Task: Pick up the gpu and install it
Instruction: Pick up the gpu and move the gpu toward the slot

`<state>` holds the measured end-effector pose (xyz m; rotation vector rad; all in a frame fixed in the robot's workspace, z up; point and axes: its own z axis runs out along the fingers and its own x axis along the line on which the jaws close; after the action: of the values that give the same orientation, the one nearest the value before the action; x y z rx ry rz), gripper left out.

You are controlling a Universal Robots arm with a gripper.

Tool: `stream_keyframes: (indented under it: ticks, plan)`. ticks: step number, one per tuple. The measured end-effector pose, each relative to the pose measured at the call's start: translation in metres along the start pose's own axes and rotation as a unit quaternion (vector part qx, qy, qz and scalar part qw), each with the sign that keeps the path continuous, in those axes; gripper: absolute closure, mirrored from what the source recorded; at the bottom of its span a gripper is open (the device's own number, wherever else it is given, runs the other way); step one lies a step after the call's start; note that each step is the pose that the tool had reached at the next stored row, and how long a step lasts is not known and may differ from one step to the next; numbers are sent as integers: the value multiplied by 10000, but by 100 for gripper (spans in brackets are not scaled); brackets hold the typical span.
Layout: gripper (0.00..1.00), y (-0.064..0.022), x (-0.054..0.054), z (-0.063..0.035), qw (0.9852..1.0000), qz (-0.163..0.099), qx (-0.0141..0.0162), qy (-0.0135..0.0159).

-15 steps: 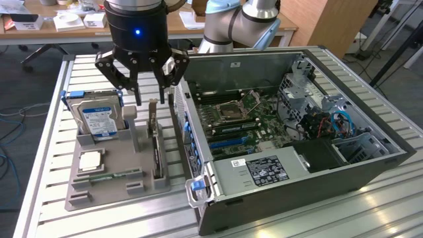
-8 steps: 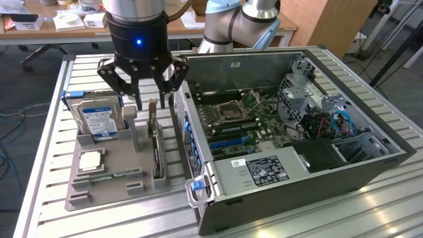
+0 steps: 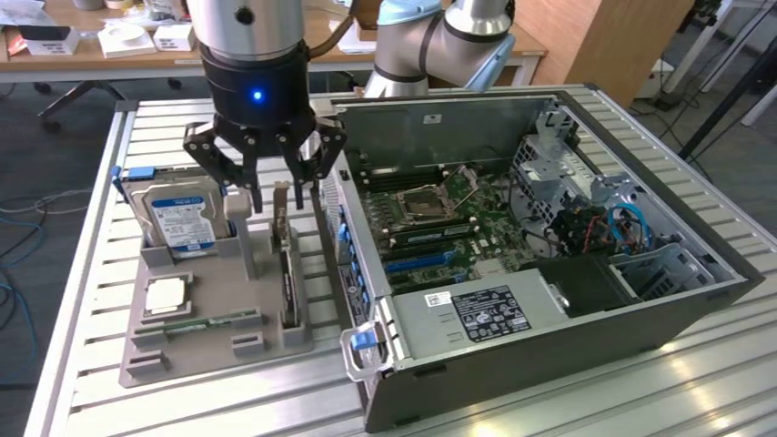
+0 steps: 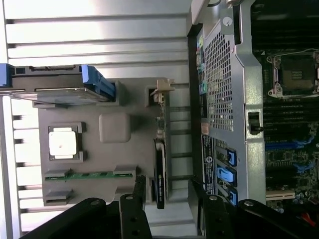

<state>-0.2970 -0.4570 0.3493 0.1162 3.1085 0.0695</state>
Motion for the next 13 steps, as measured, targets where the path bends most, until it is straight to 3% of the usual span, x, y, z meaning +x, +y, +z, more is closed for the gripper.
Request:
stream_keyframes:
  ticks: [13]
  plan:
    - [53,-9,6,192,10000,0,0,0]
